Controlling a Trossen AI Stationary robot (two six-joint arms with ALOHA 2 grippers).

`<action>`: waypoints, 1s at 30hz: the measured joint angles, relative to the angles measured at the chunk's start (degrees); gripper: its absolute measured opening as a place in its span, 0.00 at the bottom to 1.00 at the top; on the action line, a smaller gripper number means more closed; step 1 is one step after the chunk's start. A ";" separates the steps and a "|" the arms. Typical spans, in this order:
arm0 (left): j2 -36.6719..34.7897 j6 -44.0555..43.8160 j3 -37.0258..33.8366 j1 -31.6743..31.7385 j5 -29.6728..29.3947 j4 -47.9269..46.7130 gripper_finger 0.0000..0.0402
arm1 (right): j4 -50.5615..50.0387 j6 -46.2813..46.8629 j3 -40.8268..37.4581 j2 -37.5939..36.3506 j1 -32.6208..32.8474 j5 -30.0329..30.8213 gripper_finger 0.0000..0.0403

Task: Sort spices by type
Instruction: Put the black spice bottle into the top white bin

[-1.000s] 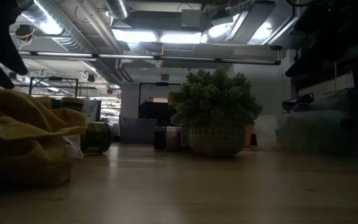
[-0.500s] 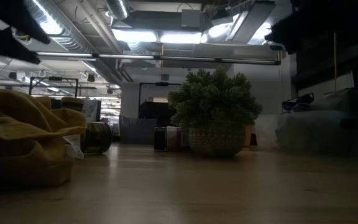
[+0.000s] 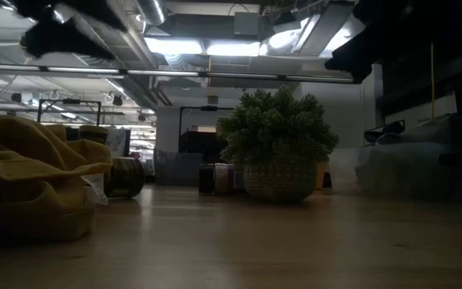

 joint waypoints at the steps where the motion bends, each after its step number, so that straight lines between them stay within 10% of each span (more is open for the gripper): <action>1: 0.00 6.28 0.00 1.53 1.50 5.04 0.65 | 0.03 -0.58 0.00 0.42 0.02 -0.01 0.38; 9: 0.06 37.01 0.00 16.30 21.26 28.63 0.65 | 0.03 -1.56 0.00 1.17 0.00 -0.01 0.38; 19: 8.67 42.05 0.00 31.57 40.95 32.05 0.65 | -0.27 -1.58 0.00 1.17 0.00 -0.02 0.38; 30: 20.62 50.73 0.00 38.01 49.05 34.46 0.65 | -0.73 -1.61 0.00 1.15 0.00 -0.03 0.38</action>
